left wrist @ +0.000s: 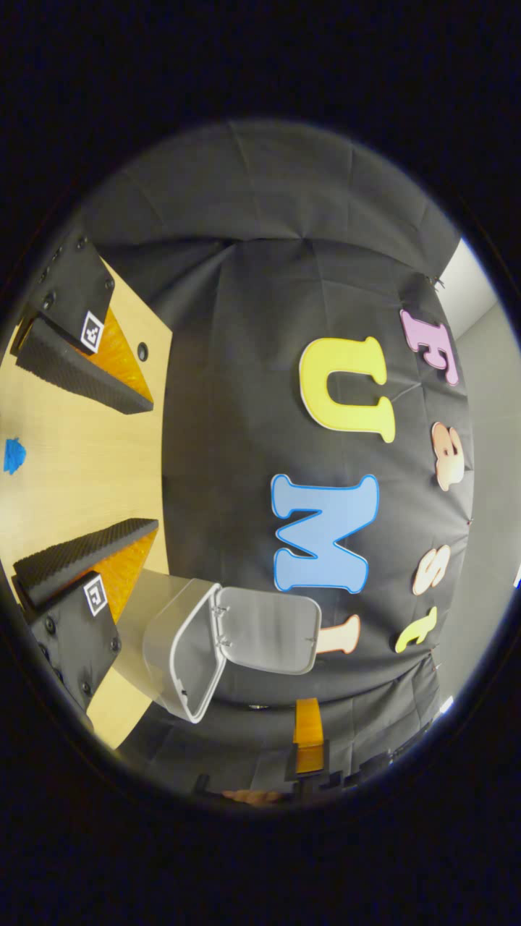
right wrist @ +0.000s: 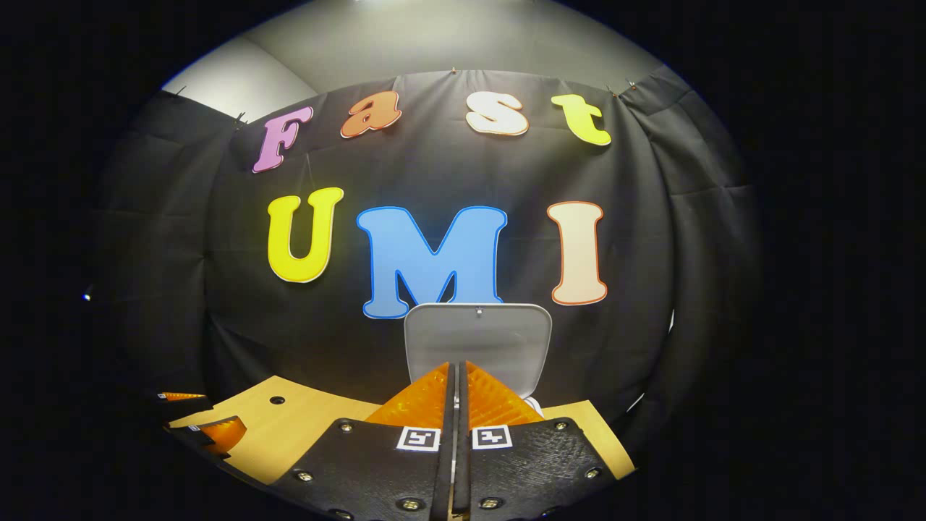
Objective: Press the lid of the desktop garbage bin to open it, pick up the crumpled paper on the desktop and throw it into the bin, then pick up the pop can on the desktop and drop it into the bin, and finally close the garbage bin lid.
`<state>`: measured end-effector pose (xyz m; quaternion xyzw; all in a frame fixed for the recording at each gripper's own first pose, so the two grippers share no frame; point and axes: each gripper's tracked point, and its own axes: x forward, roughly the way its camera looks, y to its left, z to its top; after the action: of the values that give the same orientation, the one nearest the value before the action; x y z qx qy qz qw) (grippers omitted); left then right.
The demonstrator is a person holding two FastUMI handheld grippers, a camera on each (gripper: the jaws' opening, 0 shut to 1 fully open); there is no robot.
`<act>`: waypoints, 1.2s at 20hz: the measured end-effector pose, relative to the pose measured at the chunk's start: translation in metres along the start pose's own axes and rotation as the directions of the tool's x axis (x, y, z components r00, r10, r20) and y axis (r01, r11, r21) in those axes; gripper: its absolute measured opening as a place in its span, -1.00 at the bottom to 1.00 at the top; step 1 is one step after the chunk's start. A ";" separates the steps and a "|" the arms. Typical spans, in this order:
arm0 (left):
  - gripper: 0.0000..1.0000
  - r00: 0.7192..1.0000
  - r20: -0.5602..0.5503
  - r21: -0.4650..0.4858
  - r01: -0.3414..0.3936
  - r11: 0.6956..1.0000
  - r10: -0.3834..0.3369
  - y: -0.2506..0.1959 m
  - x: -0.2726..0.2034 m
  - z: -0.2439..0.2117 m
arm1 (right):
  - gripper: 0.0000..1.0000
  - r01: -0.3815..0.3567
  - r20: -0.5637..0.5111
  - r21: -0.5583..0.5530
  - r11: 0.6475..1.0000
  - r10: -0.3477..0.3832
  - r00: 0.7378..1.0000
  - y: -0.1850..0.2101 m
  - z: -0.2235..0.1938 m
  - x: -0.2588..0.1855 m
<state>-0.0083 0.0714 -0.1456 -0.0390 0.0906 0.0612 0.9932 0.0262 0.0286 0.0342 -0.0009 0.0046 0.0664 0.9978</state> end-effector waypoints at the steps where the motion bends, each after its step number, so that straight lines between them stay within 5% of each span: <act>1: 0.92 1.000 -0.012 -0.007 -0.001 1.000 0.001 0.002 0.001 -0.010 | -0.96 0.001 -0.006 -0.008 1.000 -0.001 1.000 0.000 -0.002 -0.001; 13: 0.93 0.970 -0.240 0.003 -0.049 0.999 0.049 0.038 0.011 -0.172 | -0.96 0.050 -0.057 -0.069 0.996 -0.054 0.997 -0.013 -0.015 -0.022; 24: 0.93 0.932 -0.361 -0.033 -0.038 0.999 0.023 0.026 0.008 -0.256 | -0.96 0.080 -0.101 -0.115 0.990 -0.092 0.991 -0.023 -0.028 -0.039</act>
<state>-0.0491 0.0757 -0.4003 -0.0677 0.2703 0.0702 0.9578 -0.0098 0.0010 0.0063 -0.0599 0.0541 0.0232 0.9965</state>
